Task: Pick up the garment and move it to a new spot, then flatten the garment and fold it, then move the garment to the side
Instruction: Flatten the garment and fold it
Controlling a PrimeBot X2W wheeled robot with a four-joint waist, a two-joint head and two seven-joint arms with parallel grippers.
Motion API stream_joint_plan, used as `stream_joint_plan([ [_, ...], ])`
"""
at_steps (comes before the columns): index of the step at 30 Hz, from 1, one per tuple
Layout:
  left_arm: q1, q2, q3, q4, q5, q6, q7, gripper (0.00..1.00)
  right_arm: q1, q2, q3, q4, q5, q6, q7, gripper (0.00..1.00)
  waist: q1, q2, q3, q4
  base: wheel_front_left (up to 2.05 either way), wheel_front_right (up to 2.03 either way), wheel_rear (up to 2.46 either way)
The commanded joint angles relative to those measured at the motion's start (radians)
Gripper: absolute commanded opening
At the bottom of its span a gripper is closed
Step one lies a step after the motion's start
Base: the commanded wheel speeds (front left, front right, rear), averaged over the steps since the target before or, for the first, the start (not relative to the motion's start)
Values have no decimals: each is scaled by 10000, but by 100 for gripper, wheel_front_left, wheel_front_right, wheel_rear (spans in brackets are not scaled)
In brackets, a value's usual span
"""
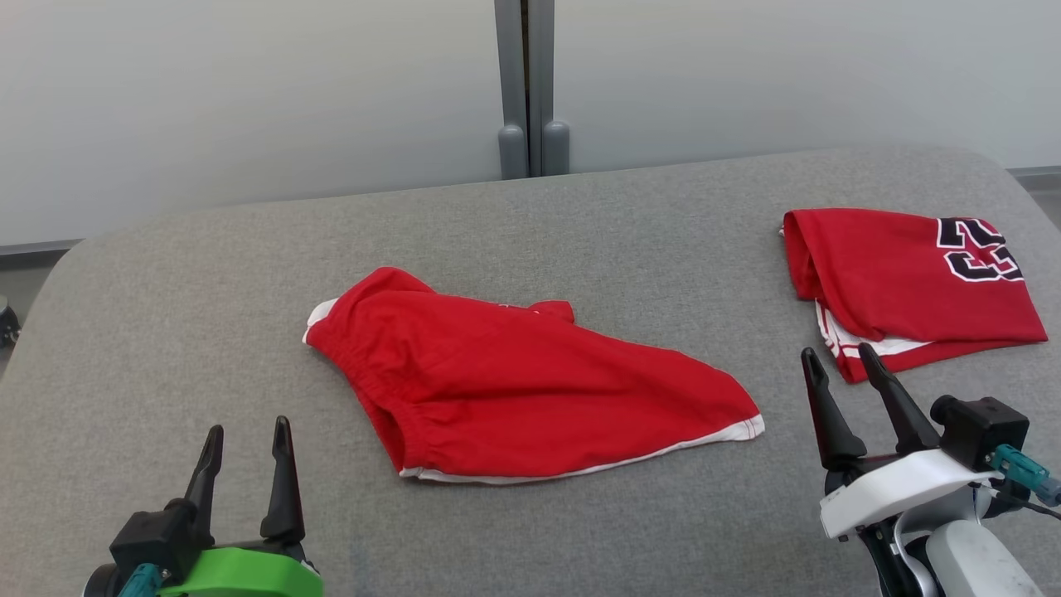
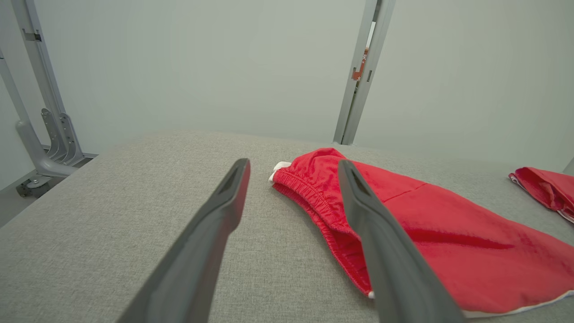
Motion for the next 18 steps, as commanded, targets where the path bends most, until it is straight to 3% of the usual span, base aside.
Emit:
stream_joint_plan([
  [1,-129,2,-9,-6,-16,-45,1,100,-94,29,30,97,33,-12,-24,100,0,0,7,-20,0,0,0],
  [4,-124,-3,-266,214,-45,-49,3,100,-18,-12,85,424,151,-12,-23,100,0,0,19,-36,0,0,0],
  [8,-302,249,-1435,637,-368,-52,38,100,-152,-225,405,1257,526,-12,182,100,0,0,58,-25,0,0,0],
  [18,-1458,1449,-4483,1481,-2366,-26,2428,100,-1310,-692,1725,2858,1489,-12,1960,100,0,0,625,92,0,0,0],
])
